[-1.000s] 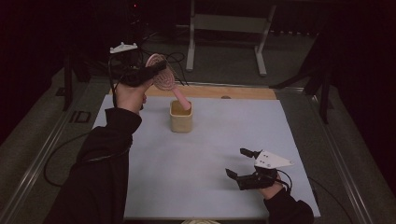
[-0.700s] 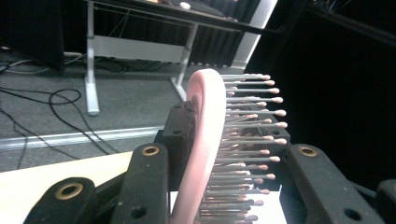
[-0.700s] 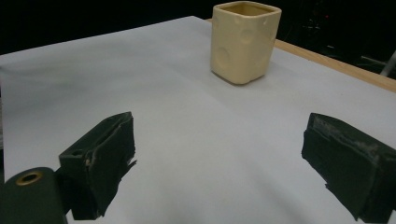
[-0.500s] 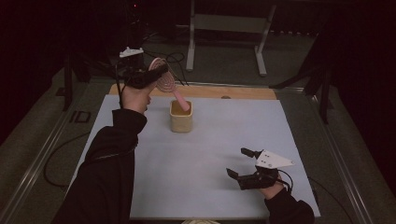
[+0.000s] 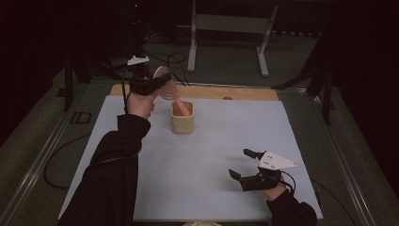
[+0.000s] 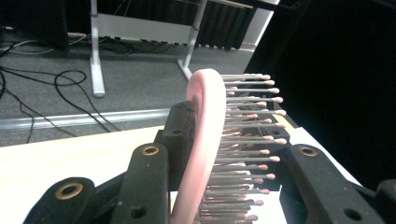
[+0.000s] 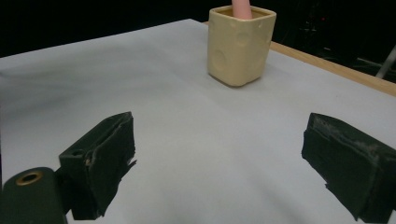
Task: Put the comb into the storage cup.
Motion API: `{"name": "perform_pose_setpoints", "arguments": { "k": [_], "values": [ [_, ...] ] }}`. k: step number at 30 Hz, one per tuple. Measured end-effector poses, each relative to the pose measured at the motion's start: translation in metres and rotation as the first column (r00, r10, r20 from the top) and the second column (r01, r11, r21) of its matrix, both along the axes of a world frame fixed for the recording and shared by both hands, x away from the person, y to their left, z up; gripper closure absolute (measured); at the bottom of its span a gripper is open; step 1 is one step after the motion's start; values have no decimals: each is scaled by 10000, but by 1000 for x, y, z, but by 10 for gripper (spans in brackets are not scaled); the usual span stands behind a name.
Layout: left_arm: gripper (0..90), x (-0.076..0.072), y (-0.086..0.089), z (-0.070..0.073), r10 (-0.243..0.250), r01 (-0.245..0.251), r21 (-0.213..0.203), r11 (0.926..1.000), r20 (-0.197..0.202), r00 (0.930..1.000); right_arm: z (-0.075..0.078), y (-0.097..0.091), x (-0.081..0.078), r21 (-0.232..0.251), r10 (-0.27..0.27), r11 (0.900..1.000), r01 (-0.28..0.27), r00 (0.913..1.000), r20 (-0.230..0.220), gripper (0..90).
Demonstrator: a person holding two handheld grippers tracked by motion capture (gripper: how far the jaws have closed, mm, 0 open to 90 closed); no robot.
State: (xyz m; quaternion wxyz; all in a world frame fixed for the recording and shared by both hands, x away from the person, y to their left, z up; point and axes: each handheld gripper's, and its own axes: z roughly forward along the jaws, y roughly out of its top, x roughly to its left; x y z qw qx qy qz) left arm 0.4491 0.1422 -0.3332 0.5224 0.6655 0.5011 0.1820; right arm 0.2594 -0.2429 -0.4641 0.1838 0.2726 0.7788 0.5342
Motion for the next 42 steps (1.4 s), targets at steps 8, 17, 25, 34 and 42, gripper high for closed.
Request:
{"name": "perform_pose_setpoints", "arguments": {
  "k": [8, 17, 25, 34, 42],
  "values": [
    [654, 3, -4, -12, -121, 125, 145, 9998, -211, 9997, 0, 0, 0, 20, 7, 10000, -7, 10000, -21, 92],
    [654, 8, -8, -25, -207, 212, 113, 9997, -418, 9989, 0, 0, 0, -31, 19, 10000, -19, 10000, 0, 92],
    [654, 12, -8, -35, -235, 243, 147, 9996, -521, 9984, 0, -1, 1, -8, 13, 10000, -13, 10000, 1, 92],
    [653, 15, -10, -46, -322, 336, 166, 9993, -763, 9966, 0, -1, 1, -17, 15, 10000, -15, 10000, 30, 92],
    [652, 17, -10, -53, -393, 401, 57, 9992, -958, 9946, 0, -1, 1, 7, -13, 10000, 13, 10000, -14, 92]
  ]
}}
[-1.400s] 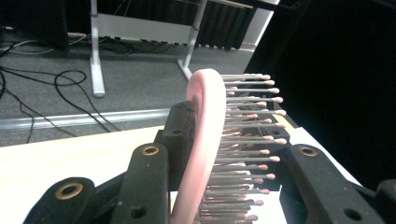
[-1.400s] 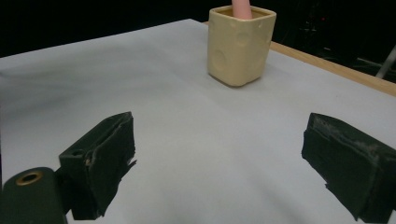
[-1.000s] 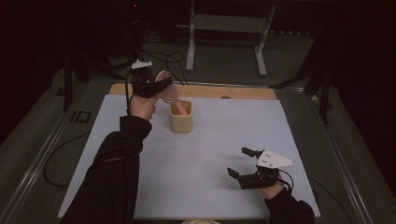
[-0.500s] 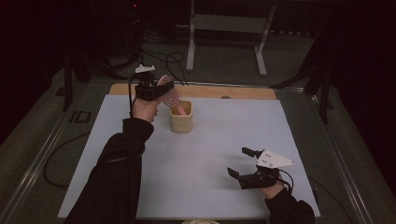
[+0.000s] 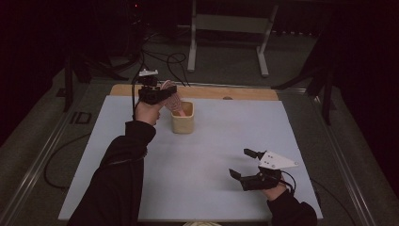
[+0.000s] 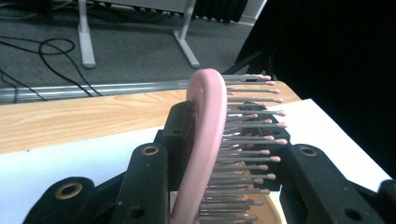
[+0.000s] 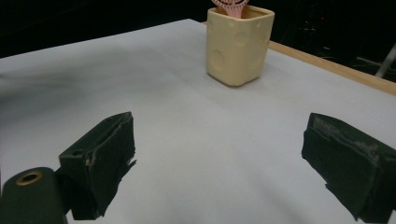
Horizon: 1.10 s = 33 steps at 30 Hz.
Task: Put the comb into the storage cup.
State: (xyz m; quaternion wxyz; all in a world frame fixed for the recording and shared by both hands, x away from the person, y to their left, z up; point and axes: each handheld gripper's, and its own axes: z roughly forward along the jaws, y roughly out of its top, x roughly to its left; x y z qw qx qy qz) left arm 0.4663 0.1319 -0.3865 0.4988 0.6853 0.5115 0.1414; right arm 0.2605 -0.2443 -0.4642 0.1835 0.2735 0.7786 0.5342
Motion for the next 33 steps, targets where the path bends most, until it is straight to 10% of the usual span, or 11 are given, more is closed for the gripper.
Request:
{"name": "perform_pose_setpoints", "arguments": {
  "k": [12, 33],
  "values": [
    [634, 2, 5, -5, 377, -377, 39, 9993, 0, 9993, 0, 0, 0, -18, -20, 10000, 20, 10000, -44, 92],
    [275, -5, 13, 7, 561, -555, 475, 9973, -112, 9984, 1, 0, 0, 20, -35, 10000, 35, 10000, -26, 92]
  ]
}}
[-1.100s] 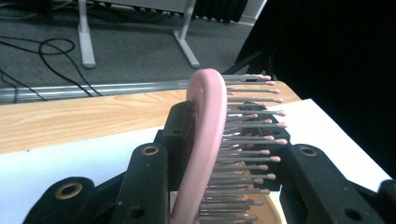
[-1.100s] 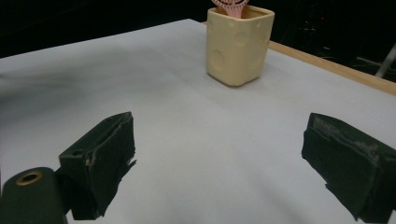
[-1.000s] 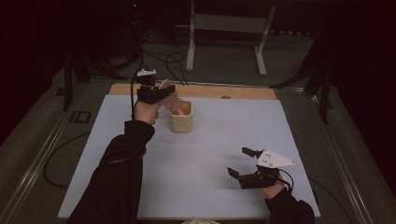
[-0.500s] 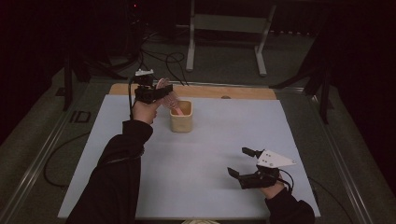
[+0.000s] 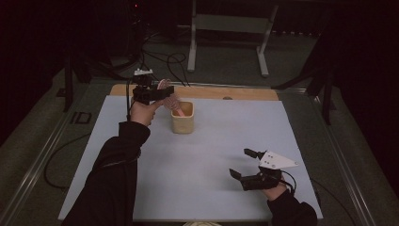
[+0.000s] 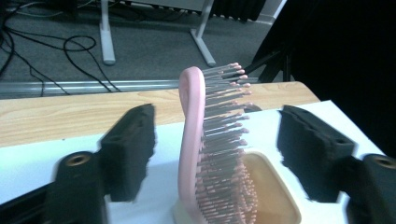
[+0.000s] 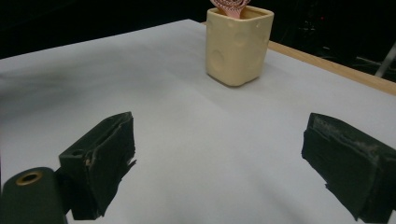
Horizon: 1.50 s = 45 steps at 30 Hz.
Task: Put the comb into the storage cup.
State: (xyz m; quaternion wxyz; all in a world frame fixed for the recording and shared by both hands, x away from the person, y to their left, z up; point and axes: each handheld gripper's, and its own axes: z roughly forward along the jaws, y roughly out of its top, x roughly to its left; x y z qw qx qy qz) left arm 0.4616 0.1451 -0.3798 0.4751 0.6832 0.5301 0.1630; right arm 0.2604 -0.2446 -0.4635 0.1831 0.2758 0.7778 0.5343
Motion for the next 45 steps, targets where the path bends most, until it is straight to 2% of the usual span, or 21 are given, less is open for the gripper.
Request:
{"name": "perform_pose_setpoints", "arguments": {
  "k": [2, 3, 7, 13, 15, 17, 20, 23, 25, 27, 29, 34, 38, 43, 45],
  "values": [
    [265, -2, 1, 1, -86, 85, 24, 10000, 154, 9998, 0, 0, 0, -6, -16, 10000, 16, 10000, 5, 92],
    [250, -4, 3, 1, -318, 319, -39, 9995, 262, 9992, 0, 0, 0, -1, -15, 10000, 15, 10000, -11, 92],
    [157, -8, 6, 2, -701, 703, -23, 9975, 473, 9964, -1, -1, 1, 9, -38, 10000, 38, 10000, -37, 92],
    [67, -15, 14, 6, -981, 967, 222, 9951, 772, 9922, -1, -1, 2, 28, -7, 10000, 7, 10000, -66, 92],
    [39, -16, 17, 6, -1191, 1186, 113, 9929, 723, 9902, -1, -1, 2, 37, -39, 10000, 39, 9999, -104, 92],
    [4, -18, 19, 6, -1431, 1422, 183, 9897, 683, 9873, -1, -2, 2, 64, -50, 10000, 51, 9999, -91, 92],
    [1, -20, 22, 7, -1648, 1630, 304, 9862, 671, 9841, -1, -3, 1, 58, -68, 10000, 68, 9999, -75, 92],
    [0, -24, 26, 6, -1745, 1707, 501, 9841, 856, 9809, -1, -3, 1, 96, -72, 9999, 73, 9999, -85, 92],
    [1, -25, 27, 5, -1970, 1940, 520, 9796, 606, 9785, 0, -2, 0, 58, -91, 9999, 92, 9999, -73, 92],
    [0, -26, 27, 5, -2023, 1992, 580, 9782, 528, 9779, 0, -2, 0, 41, -56, 10000, 57, 10000, -59, 92],
    [0, -30, 29, 3, -2224, 2174, 737, 9733, 677, 9726, 1, -2, -1, 20, -55, 10000, 55, 10000, -33, 92],
    [0, -37, 35, 3, -2402, 2341, 786, 9690, 796, 9675, 0, -5, -3, -23, -147, 9999, 147, 9999, -45, 92],
    [0, -44, 40, 2, -2719, 2651, 759, 9612, 1006, 9571, 0, -10, -3, -69, -353, 9994, 353, 9994, -17, 92],
    [0, -55, 45, 2, -3071, 2998, 798, 9507, 1065, 9457, 0, -13, -2, -6, -472, 9989, 472, 9989, 14, 92],
    [0, -57, 46, 1, -3117, 3038, 840, 9490, 1077, 9441, 0, -13, -2, 25, -478, 9989, 478, 9989, 6, 92]
  ]
}}
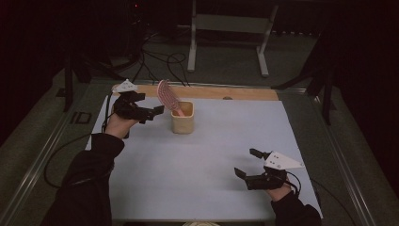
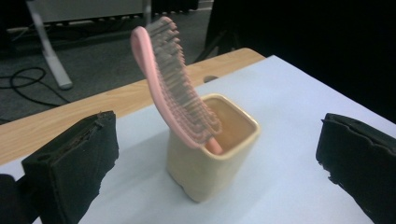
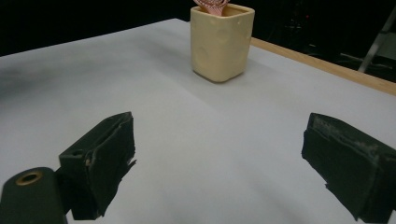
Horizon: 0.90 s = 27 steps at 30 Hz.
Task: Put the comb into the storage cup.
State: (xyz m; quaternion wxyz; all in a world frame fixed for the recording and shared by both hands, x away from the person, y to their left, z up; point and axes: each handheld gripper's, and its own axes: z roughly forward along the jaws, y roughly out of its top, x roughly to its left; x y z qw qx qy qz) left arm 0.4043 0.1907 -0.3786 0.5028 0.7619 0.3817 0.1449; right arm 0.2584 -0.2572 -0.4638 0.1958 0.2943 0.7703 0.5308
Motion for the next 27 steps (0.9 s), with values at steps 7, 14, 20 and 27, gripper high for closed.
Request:
{"name": "perform_pose_setpoints", "arguments": {
  "k": [7, 14, 20, 27],
  "values": [
    [0, -18, 7, -5, -373, 374, -59, 9993, 151, 9992, -1, 1, 1, -62, 39, 10000, -39, 10000, -18, 92],
    [0, -37, 11, -14, -704, 710, -155, 9974, 355, 9969, 0, 1, 1, -80, 41, 10000, -41, 10000, -10, 92],
    [0, -53, 12, -23, -1035, 1045, -206, 9943, 433, 9937, 0, 2, 1, -75, 33, 10000, -33, 10000, -23, 92],
    [0, -70, 11, -35, -1366, 1377, -193, 9903, 506, 9893, -1, 2, 1, -79, 36, 10000, -37, 10000, -30, 92]
  ]
}}
